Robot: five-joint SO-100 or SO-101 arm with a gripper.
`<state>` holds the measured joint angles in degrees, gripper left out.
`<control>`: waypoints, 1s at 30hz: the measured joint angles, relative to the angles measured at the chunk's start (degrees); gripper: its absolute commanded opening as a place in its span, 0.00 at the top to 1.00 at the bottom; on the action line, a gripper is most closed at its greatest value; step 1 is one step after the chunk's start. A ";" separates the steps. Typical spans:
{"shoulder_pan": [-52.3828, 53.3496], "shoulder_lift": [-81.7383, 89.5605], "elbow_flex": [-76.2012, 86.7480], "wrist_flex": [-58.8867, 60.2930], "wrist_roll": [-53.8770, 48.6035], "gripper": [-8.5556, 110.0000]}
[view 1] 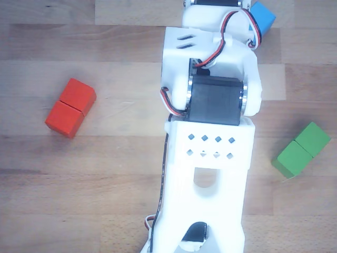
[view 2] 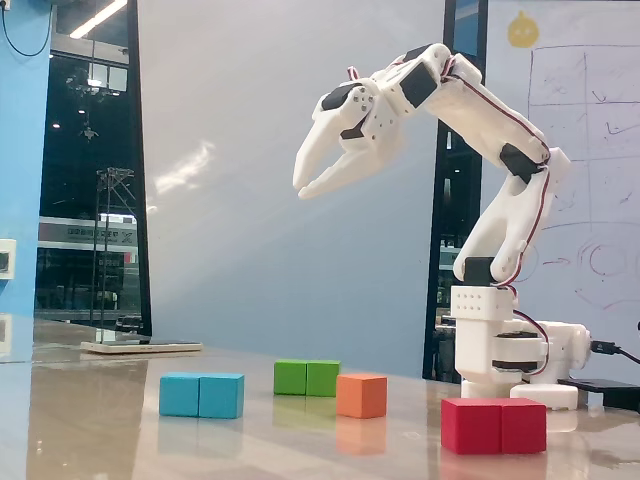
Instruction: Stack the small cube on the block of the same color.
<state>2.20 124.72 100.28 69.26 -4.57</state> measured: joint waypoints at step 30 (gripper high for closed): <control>0.00 -0.18 0.00 24.43 0.00 0.92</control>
<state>2.20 124.54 100.28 93.69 -4.57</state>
